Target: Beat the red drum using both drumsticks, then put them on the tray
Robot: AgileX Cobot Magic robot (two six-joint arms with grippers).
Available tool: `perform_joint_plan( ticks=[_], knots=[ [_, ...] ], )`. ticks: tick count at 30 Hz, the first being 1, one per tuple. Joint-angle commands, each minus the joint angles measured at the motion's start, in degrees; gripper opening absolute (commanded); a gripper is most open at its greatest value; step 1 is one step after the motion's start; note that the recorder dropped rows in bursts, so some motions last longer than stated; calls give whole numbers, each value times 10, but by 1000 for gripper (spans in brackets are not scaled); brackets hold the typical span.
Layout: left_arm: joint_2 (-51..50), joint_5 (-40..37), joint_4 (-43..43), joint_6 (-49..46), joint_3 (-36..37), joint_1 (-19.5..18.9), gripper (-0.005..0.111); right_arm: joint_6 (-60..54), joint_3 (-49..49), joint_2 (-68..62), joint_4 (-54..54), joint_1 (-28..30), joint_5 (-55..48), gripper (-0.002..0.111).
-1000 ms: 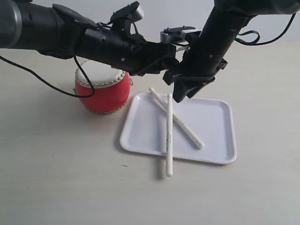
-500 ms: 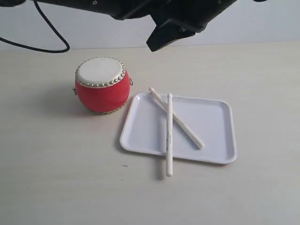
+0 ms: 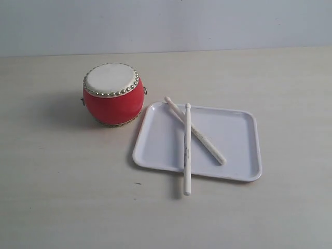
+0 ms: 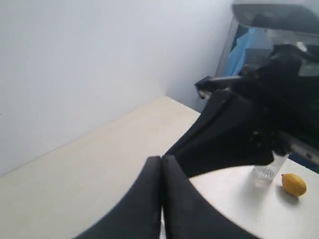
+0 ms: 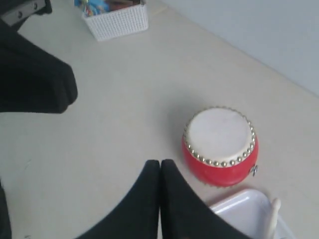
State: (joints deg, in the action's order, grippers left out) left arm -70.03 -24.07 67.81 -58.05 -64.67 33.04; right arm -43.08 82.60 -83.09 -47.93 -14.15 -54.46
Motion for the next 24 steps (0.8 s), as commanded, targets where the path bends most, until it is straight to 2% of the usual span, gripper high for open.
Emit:
perform_joint_plan(
  ticks=[1,5,8,12,18,24],
  knots=[
    [95,54,2,1,76,3,0,-23,-67,90,-28,1,91,0],
    [183,126,3,-2,147,5,0,-34,-136,171,-32,1,154,0],
    [251,179,3,-6,203,21,0,-66,-194,233,-53,1,207,0],
    [327,226,2,-7,277,44,0,-126,-275,312,-128,1,255,0],
    [438,230,2,-7,380,64,0,-279,-395,426,-296,1,259,0],
    [536,225,5,15,455,64,0,-361,-501,529,-400,1,236,0]
  ],
)
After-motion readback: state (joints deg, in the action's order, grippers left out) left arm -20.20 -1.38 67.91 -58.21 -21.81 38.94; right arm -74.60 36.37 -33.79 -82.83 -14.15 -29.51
